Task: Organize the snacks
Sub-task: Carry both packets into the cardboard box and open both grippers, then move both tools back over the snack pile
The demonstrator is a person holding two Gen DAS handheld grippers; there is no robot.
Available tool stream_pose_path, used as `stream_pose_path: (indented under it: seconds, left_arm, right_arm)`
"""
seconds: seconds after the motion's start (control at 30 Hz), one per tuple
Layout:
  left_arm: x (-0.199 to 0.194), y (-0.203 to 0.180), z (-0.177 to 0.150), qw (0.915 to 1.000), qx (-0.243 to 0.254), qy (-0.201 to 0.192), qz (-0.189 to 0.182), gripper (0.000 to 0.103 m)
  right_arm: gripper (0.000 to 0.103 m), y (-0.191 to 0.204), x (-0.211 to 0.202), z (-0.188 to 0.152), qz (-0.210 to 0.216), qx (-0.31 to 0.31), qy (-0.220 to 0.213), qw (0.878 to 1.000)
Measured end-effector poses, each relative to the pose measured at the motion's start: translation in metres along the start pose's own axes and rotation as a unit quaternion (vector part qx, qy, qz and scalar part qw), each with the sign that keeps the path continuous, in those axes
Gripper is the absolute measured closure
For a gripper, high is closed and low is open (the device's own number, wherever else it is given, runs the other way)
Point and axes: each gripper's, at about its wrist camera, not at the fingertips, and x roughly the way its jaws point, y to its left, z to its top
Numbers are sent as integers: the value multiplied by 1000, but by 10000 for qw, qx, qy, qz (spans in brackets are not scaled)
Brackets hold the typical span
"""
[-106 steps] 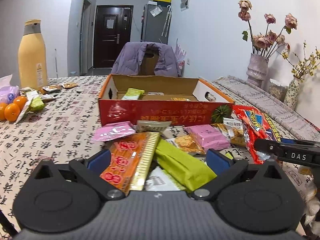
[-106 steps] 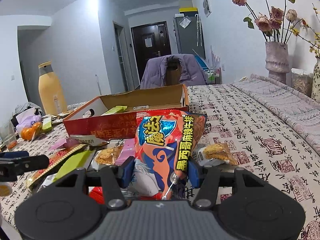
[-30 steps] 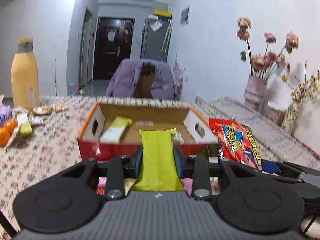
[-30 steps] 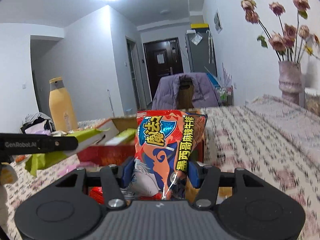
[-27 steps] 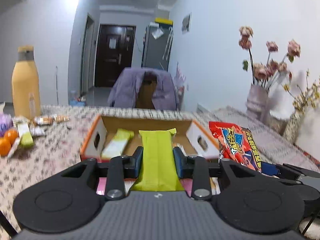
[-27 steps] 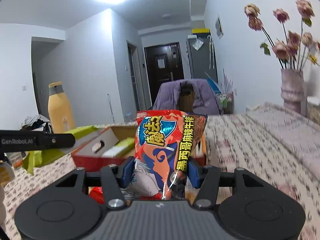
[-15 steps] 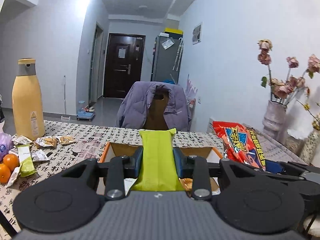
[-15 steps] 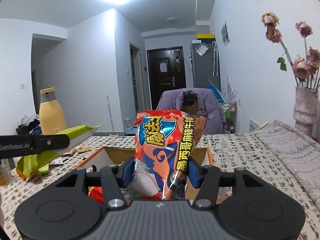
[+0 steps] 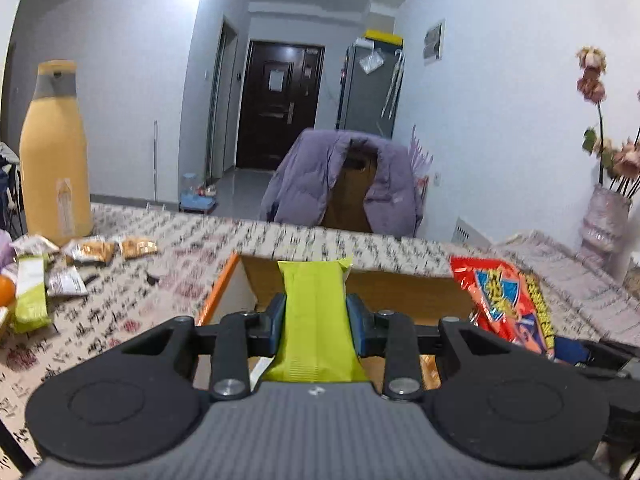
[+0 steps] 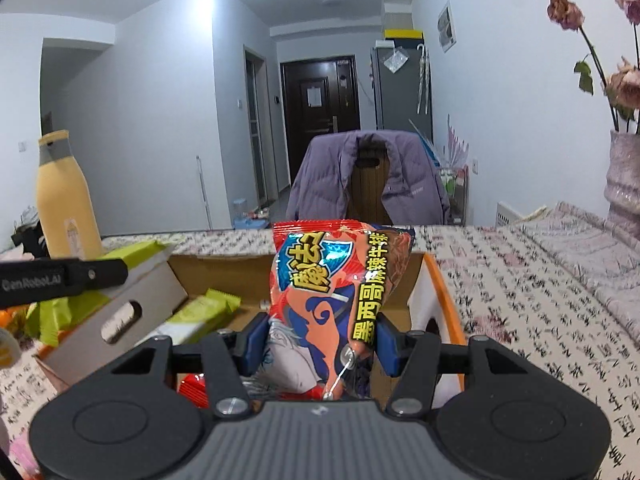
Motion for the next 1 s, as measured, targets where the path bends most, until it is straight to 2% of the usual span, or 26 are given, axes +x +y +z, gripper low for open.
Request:
stream_pose_path:
  seconds: [0.13, 0.17, 0.2, 0.23, 0.27, 0.3, 0.4, 0.47, 0.77, 1.0]
  left_arm:
    - [7, 4, -6, 9999, 32, 99, -34, 70]
    - [8, 5, -7, 9999, 20, 126, -54, 70]
    - [8, 7, -8, 9999, -13, 119, -90, 65]
    - [7, 8, -9, 9998, -37, 113, -149, 58]
    - [6, 11, -9, 9998, -83, 87, -183, 40]
    - [3, 12, -9, 9998, -128, 24, -169, 20]
    - [-5, 14, -8, 9994, -176, -248, -135, 0]
    - [-9, 15, -6, 9991, -215, -350, -82, 0]
    - [-6, 11, -2, 9995, -230, -219, -50, 0]
    - [-29, 1, 17, 9989, -266, -387, -64, 0]
  right_arm:
    - [48, 3, 5, -3, -2, -41, 91, 9999]
    - [44, 3, 6, -5, -51, -64, 141, 9999]
    - [39, 2, 7, -5, -97, -73, 172, 9998]
    - [24, 1, 6, -6, -145, -51, 153, 9998]
    - [7, 0, 5, -5, -170, -25, 113, 9998]
    - [1, -2, 2, -5, -194, 5, 58, 9998]
    - [0, -6, -4, -4, -251, 79, -73, 9996]
    - [0, -7, -7, -5, -263, 133, -75, 9995]
    - [0, -10, -7, -3, -188, 127, -86, 9997]
    - [0, -4, -18, 10, -185, -51, -132, 9997]
